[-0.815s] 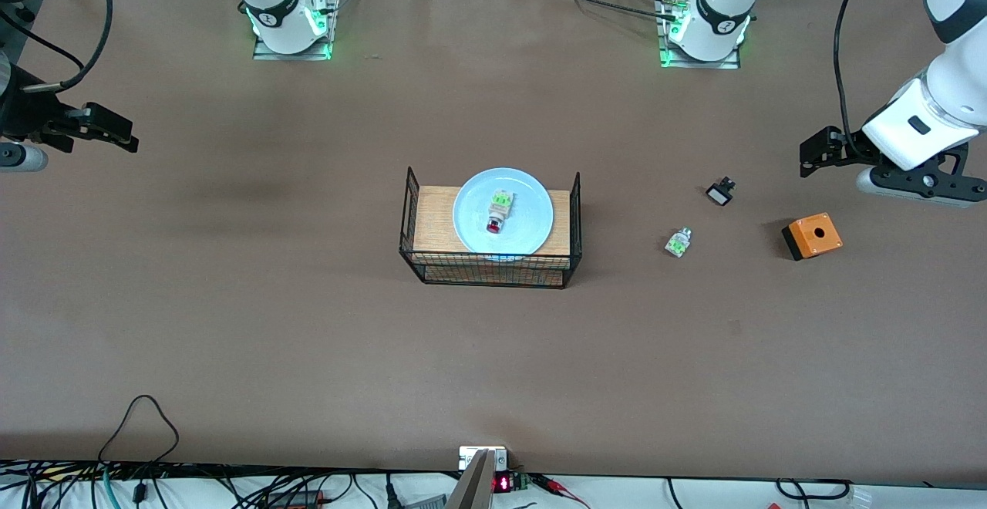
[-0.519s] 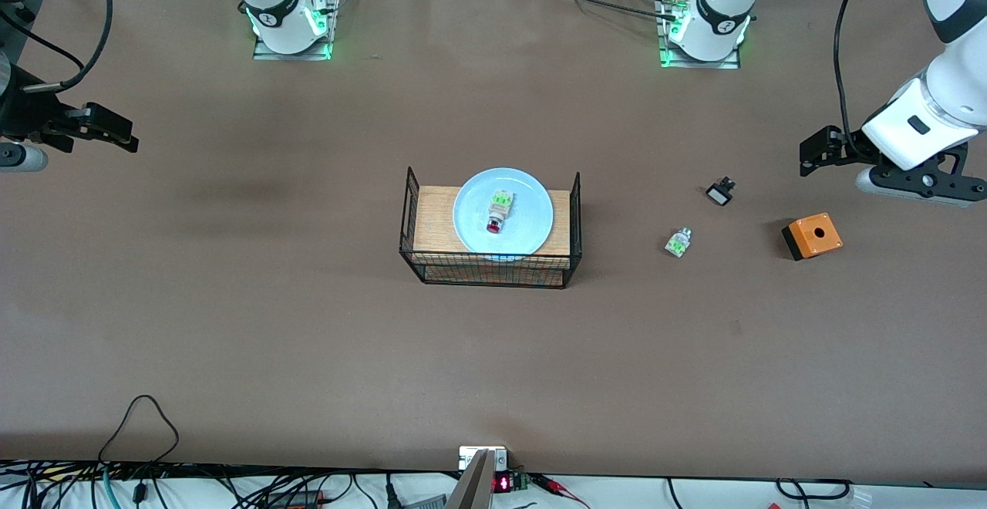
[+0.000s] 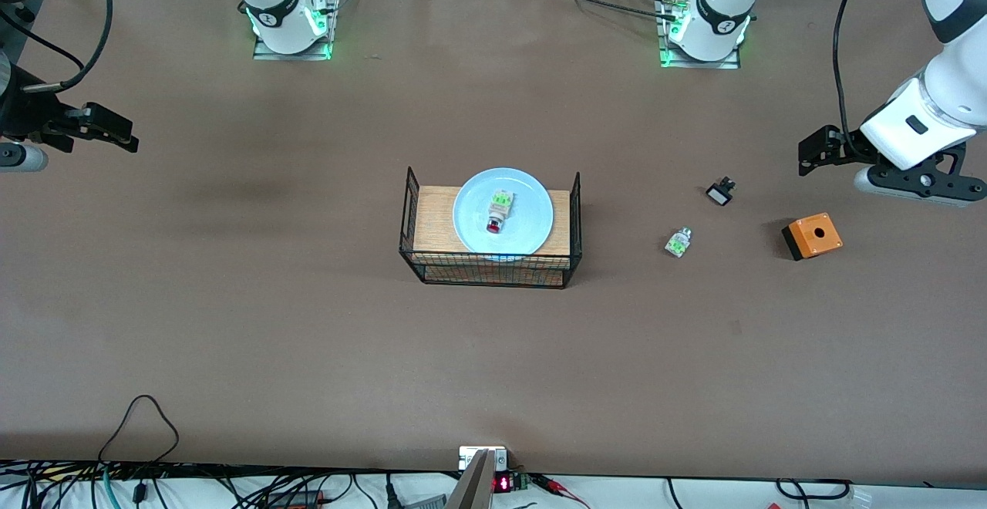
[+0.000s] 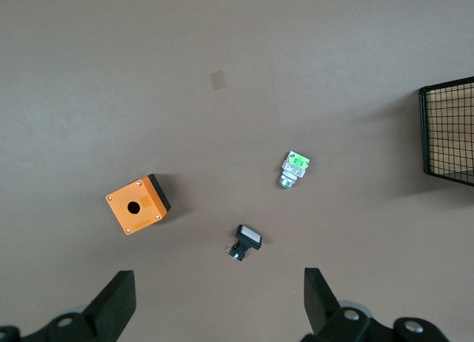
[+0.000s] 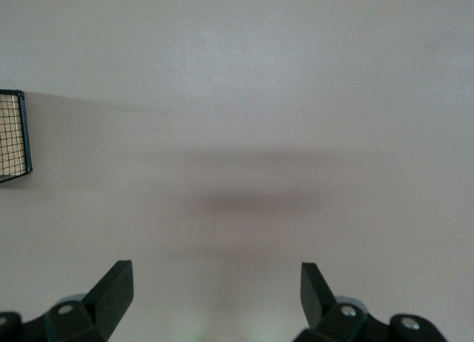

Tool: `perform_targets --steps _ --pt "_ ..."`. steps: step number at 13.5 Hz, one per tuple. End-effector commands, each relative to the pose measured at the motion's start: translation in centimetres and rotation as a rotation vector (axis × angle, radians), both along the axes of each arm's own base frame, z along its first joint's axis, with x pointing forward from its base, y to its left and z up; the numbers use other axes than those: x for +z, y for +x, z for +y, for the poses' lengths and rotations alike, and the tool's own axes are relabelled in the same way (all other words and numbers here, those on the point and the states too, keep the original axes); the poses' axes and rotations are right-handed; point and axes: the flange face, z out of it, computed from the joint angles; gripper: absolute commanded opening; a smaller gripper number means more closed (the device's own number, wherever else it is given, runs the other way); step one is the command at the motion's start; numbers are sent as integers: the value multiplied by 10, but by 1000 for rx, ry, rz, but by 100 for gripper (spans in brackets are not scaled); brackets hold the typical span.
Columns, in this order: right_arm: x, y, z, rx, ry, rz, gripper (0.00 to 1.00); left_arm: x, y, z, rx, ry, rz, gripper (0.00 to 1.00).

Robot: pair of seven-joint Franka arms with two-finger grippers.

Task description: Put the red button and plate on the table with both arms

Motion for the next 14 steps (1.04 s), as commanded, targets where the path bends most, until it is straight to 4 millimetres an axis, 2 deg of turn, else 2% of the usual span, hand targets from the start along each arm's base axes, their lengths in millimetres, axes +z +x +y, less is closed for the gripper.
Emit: perform_targets --steps 1,4,7,11,14 --pt "6 -2 2 2 -1 3 100 5 4 -4 -30 27 12 100" --pt "4 -2 2 -1 -1 6 100 7 3 -12 -38 15 28 100" --pt "3 -1 2 1 -1 7 100 1 5 -51 -99 0 137 100" --pt "2 0 2 1 0 9 100 30 17 -156 -28 -98 77 100" --pt "1 0 2 -1 0 10 100 6 17 -238 46 -156 110 100"
